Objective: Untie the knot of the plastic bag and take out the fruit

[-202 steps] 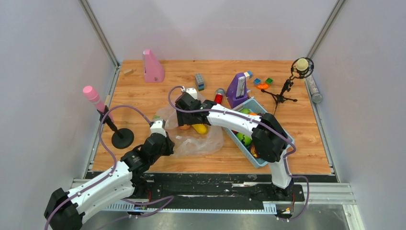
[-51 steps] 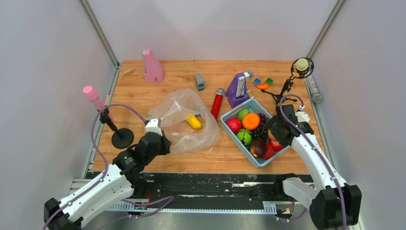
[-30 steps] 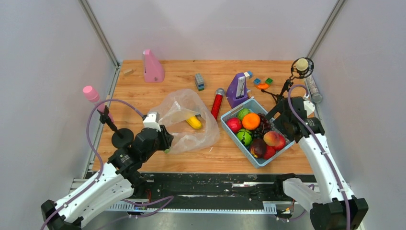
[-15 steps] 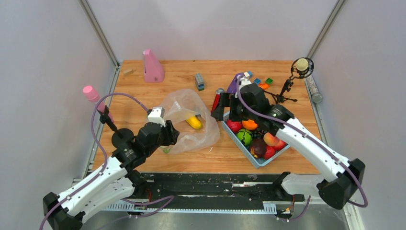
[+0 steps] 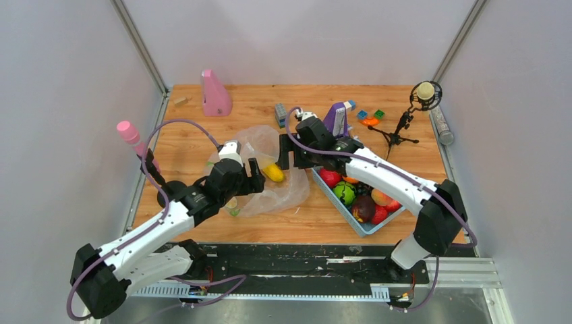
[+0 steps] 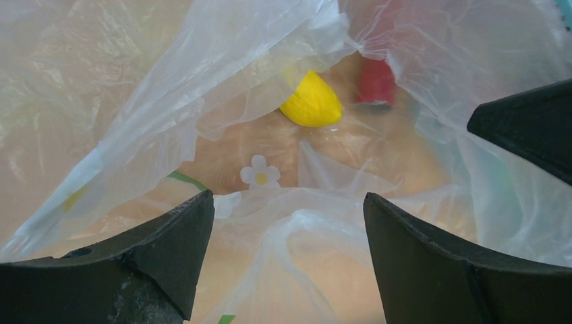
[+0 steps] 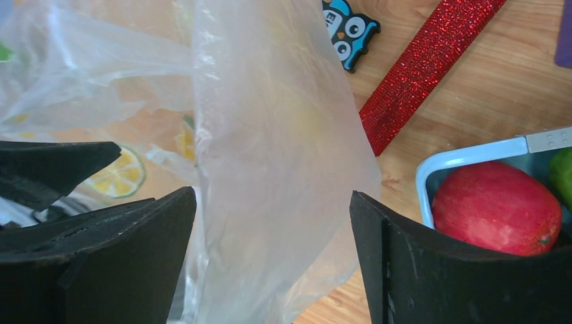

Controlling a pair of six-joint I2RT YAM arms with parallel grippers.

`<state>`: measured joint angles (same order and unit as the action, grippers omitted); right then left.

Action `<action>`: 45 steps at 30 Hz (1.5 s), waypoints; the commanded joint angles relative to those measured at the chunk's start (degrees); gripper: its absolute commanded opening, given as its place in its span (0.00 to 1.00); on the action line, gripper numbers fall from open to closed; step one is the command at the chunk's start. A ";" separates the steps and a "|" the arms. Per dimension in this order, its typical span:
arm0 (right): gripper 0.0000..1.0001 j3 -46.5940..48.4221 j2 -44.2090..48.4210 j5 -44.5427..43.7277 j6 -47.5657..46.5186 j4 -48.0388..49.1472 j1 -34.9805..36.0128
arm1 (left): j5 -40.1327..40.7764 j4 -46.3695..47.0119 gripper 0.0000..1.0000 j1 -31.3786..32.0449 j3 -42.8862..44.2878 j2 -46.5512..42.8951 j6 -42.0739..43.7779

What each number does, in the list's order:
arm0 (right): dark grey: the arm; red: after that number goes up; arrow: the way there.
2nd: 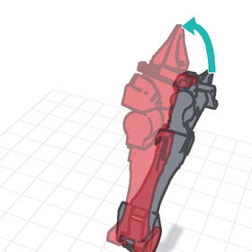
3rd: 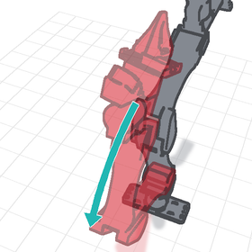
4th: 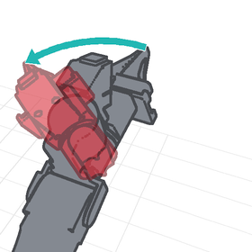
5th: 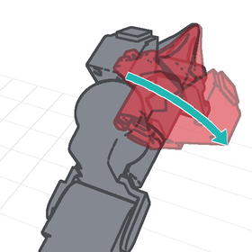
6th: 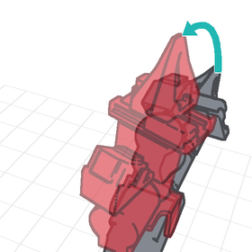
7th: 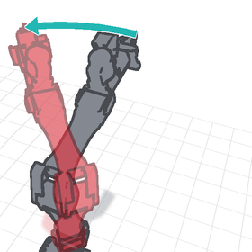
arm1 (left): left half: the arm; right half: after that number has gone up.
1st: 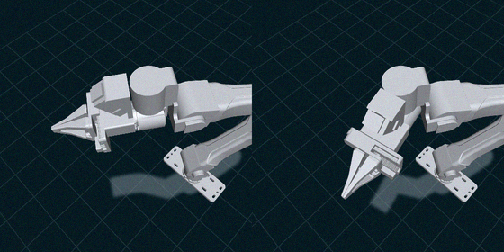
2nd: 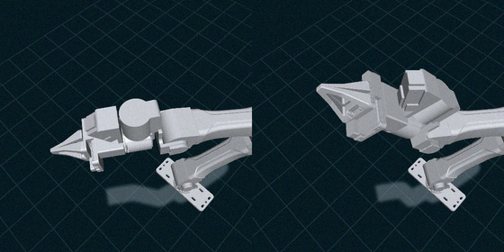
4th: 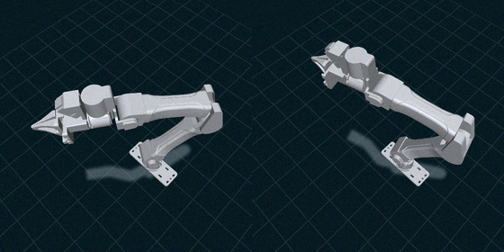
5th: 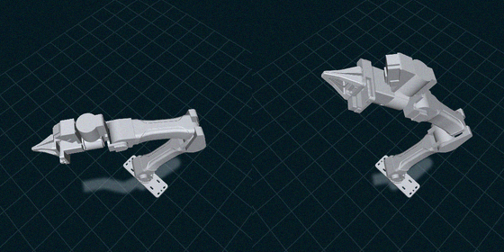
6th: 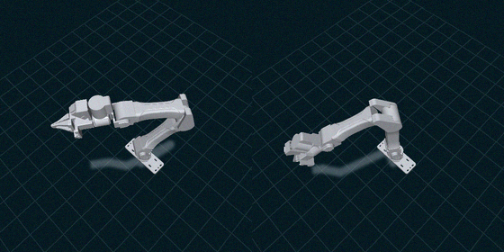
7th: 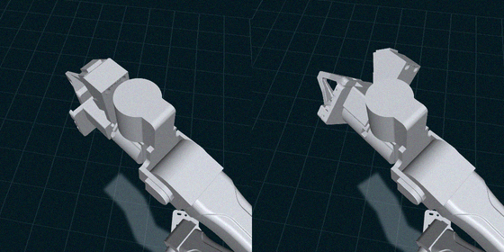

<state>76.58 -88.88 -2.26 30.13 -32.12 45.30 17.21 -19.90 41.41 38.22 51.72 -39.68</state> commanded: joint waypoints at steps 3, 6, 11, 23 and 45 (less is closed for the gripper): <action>0.75 2.21 -3.82 -9.67 -2.23 1.18 3.14 | 3.66 2.92 0.91 -0.49 2.08 5.52 -4.09; 0.60 1.57 -4.27 -12.37 -1.57 1.30 4.60 | 5.03 4.29 0.91 -0.66 2.03 8.45 -5.60; 0.46 -1.57 -2.70 -13.55 0.98 3.61 5.54 | 7.87 7.21 0.94 -0.99 2.27 12.37 -10.44; 0.26 -10.13 1.43 -9.13 5.45 11.91 5.96 | 7.98 10.53 1.00 -2.10 8.94 26.42 -18.29; 0.18 -11.25 2.44 -8.42 5.89 15.13 5.96 | 7.51 11.57 0.87 -2.82 18.11 45.05 -14.24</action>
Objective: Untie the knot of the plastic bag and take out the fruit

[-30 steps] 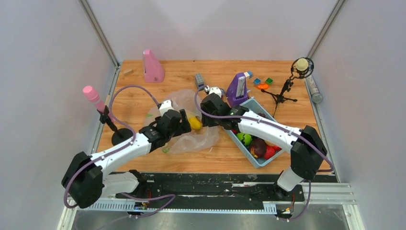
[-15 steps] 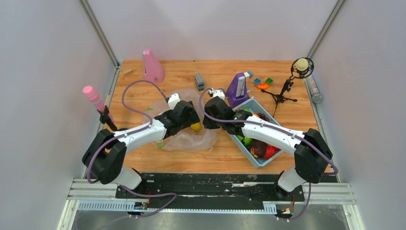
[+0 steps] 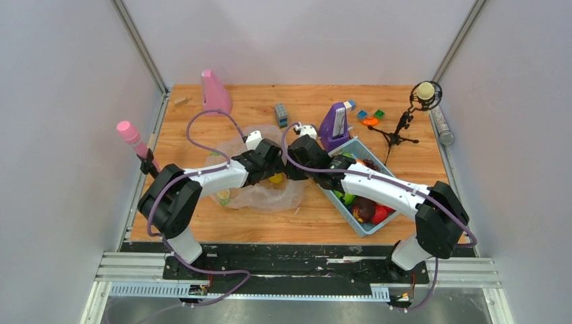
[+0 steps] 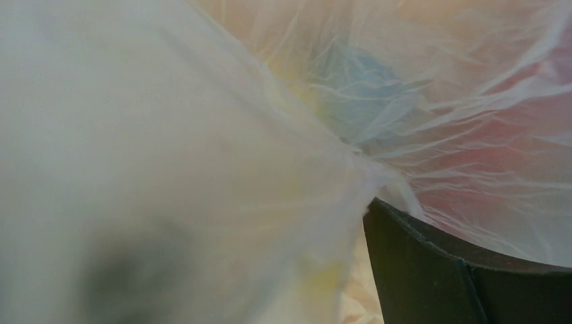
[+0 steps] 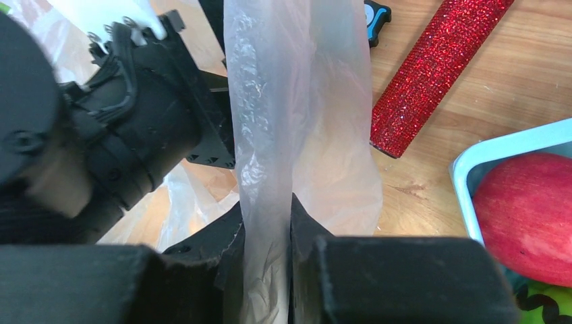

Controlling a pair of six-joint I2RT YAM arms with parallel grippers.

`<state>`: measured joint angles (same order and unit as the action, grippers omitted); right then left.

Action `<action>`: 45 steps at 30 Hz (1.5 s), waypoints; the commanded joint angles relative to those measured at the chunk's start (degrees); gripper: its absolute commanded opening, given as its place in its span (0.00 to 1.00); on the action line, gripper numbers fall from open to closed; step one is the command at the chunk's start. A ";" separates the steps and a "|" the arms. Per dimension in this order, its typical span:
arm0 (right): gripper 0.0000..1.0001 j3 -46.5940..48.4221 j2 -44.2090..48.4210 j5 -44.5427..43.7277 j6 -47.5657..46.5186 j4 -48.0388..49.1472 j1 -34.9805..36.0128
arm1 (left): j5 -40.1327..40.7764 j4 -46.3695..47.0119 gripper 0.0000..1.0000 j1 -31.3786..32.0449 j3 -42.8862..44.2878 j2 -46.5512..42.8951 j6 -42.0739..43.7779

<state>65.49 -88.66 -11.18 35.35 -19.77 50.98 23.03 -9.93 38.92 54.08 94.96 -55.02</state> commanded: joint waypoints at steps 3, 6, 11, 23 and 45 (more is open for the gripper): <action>0.18 -0.41 2.41 0.37 0.76 2.87 0.27 | 2.43 1.24 0.82 -0.33 2.73 3.54 1.84; 0.18 -0.76 2.77 0.03 0.92 2.82 0.35 | 2.79 0.65 0.74 -0.33 3.21 4.88 2.67; 0.18 -1.48 3.64 -0.79 1.21 2.99 0.27 | 2.37 0.46 0.56 -0.50 3.12 5.53 3.52; 0.18 -0.72 2.83 -5.40 0.65 2.52 -0.23 | -1.75 -0.11 0.45 -0.51 -2.17 -11.50 9.81; 0.23 9.39 -1.68 -9.99 -6.01 2.28 -2.28 | -29.05 -17.96 0.48 -0.60 -7.42 -43.42 19.41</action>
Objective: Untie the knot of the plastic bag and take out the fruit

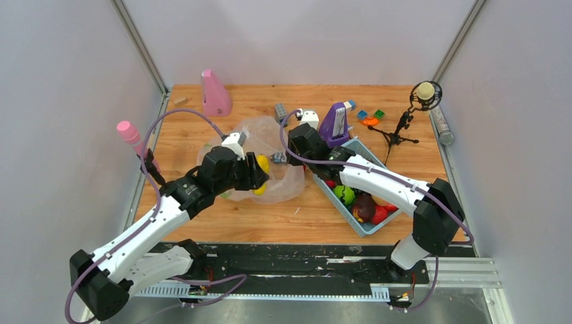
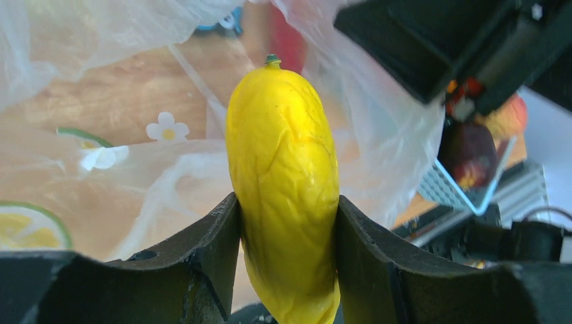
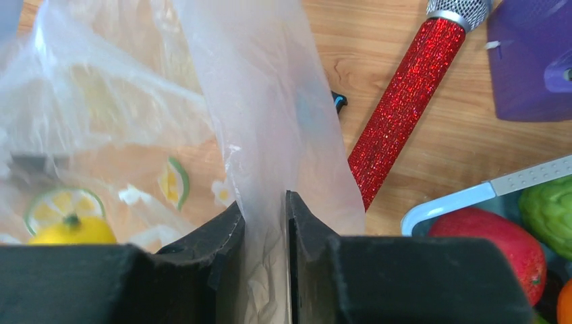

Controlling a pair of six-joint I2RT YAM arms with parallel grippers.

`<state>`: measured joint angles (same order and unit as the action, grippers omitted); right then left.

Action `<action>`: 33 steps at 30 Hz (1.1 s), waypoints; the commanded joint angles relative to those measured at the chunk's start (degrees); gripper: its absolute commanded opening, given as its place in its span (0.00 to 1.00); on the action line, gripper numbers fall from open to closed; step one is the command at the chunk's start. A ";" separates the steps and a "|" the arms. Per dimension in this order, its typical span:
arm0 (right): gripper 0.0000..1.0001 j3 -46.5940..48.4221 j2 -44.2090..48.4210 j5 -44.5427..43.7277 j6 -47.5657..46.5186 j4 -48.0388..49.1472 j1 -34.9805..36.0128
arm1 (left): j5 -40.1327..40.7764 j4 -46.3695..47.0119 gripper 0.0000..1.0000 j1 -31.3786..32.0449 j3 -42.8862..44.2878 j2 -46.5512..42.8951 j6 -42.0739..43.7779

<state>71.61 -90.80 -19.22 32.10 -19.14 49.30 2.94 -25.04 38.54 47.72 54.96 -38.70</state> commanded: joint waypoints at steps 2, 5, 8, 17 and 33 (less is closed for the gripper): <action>0.24 3.52 1.25 -2.28 -3.93 1.59 -0.83 | -11.59 -3.65 0.48 -0.22 -1.66 -6.96 4.44; 0.36 4.22 3.48 -1.46 -6.12 1.64 -0.85 | -12.64 -3.75 0.48 -0.27 -2.55 -11.89 6.31; 0.59 5.01 6.79 1.65 -7.98 1.59 -0.87 | -11.96 -2.73 0.49 -0.23 -3.53 -17.77 7.44; 0.83 5.80 20.05 16.46 -3.15 0.33 -0.78 | -12.55 6.17 0.53 -0.22 -5.59 -26.18 11.63; 0.93 1.71 19.00 28.25 13.00 10.42 7.10 | -19.69 18.57 0.54 -0.21 -3.91 -22.87 12.42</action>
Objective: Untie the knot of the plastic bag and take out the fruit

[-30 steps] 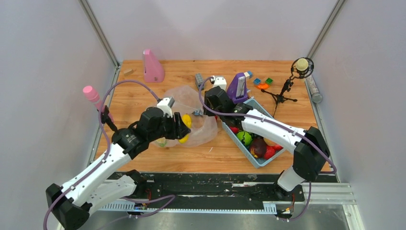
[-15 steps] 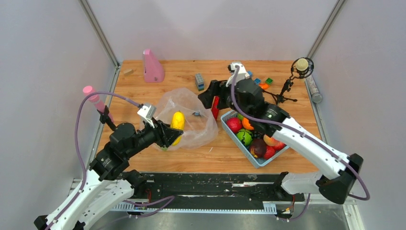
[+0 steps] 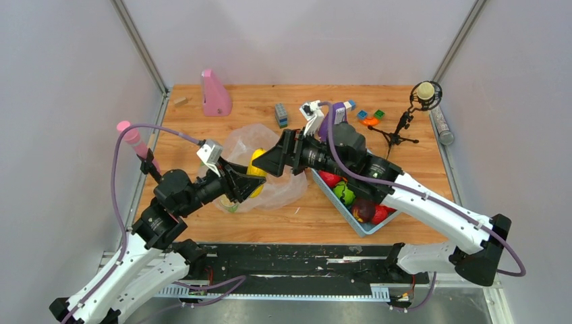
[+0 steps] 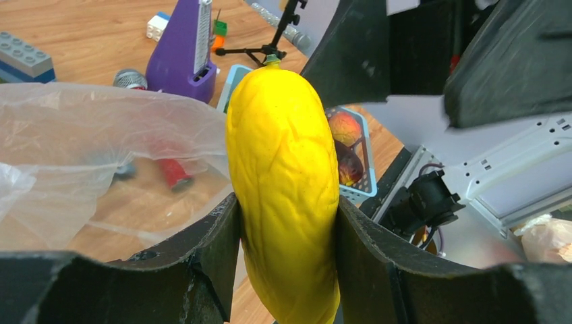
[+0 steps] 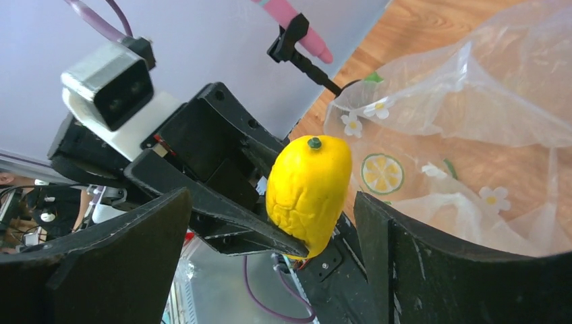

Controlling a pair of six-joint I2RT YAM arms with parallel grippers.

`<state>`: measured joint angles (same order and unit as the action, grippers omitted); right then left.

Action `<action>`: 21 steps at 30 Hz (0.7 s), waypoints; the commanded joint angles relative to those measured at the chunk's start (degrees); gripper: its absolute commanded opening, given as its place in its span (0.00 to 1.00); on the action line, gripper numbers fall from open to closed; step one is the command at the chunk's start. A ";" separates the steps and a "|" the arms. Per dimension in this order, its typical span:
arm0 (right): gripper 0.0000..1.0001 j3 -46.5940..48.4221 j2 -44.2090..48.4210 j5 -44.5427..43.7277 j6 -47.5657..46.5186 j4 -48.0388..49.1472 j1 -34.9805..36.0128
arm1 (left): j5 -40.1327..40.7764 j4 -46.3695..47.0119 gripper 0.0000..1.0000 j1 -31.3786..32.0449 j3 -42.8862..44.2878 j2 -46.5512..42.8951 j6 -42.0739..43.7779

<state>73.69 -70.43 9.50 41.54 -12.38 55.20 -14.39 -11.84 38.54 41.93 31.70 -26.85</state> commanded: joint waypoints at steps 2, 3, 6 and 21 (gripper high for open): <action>0.93 -0.55 -2.42 0.11 4.28 4.42 1.62 | -2.17 5.70 0.54 -0.22 2.06 0.72 0.53; 0.93 -0.66 -2.91 0.25 4.64 4.73 1.85 | -2.14 5.99 0.54 -0.22 2.09 0.81 0.55; 0.90 -0.85 -4.34 0.33 5.52 5.08 2.25 | -2.20 7.02 0.54 -0.22 2.10 1.26 0.13; 0.26 -4.90 -0.69 -10.38 6.71 4.05 2.09 | 1.27 5.48 0.94 -0.22 1.26 1.59 -1.18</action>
<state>69.01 -74.35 6.50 47.48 -8.36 57.32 -15.07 -7.42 38.48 41.93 33.58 -27.29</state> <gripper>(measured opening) 0.468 0.779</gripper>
